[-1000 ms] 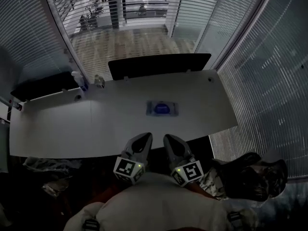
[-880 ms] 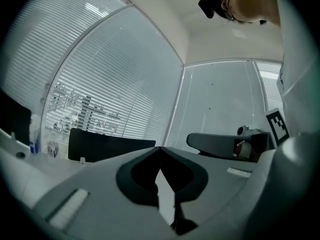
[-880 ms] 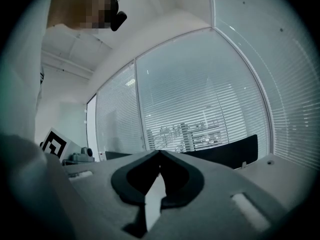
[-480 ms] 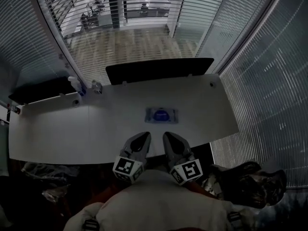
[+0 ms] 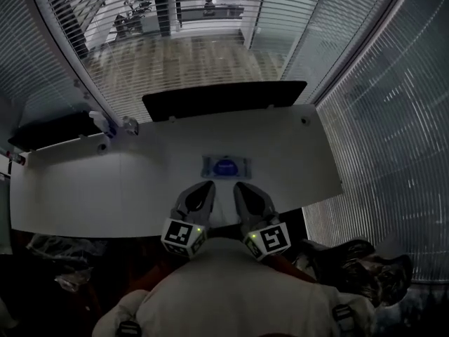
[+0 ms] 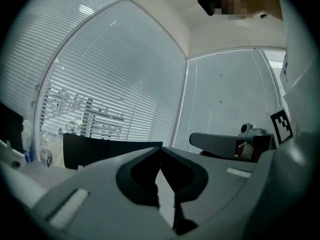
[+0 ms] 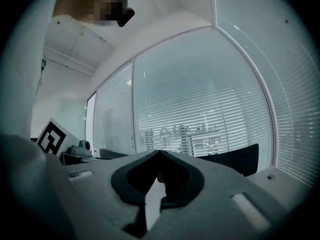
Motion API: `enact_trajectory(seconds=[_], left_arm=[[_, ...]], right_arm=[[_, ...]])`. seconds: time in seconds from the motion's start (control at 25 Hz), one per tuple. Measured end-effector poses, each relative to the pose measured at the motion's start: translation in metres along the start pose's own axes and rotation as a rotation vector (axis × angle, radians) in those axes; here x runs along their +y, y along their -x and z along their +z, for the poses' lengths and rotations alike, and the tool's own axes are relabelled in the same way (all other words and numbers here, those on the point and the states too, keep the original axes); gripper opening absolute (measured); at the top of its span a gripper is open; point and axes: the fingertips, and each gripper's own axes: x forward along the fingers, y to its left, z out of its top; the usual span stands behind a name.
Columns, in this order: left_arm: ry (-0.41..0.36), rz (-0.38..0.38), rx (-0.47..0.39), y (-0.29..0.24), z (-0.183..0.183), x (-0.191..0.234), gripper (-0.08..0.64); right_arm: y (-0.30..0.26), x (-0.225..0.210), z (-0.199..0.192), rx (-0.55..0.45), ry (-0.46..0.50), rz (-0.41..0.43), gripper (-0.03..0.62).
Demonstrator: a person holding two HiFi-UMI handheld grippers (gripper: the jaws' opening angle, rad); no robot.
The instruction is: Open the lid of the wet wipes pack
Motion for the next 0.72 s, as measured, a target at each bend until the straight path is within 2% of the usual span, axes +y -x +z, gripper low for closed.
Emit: enact_trajectory(seconds=[0.28, 0.48, 0.72], left_arm=[[-0.011, 0.003, 0.032, -0.012, -0.009, -0.001, 0.003], [-0.032, -0.002, 0.064, -0.021, -0.018, 0.004, 0.003], [-0.002, 0.018, 0.101, -0.022, -0.034, 0.016, 0.003]], right_arm=[[-0.005, -0.008, -0.002, 0.019, -0.011, 0.008, 0.0], [-0.008, -0.013, -0.017, 0.046, -0.009, -0.005, 0.0], [-0.015, -0.014, -0.033, 0.099, 0.02, 0.002, 0.001]])
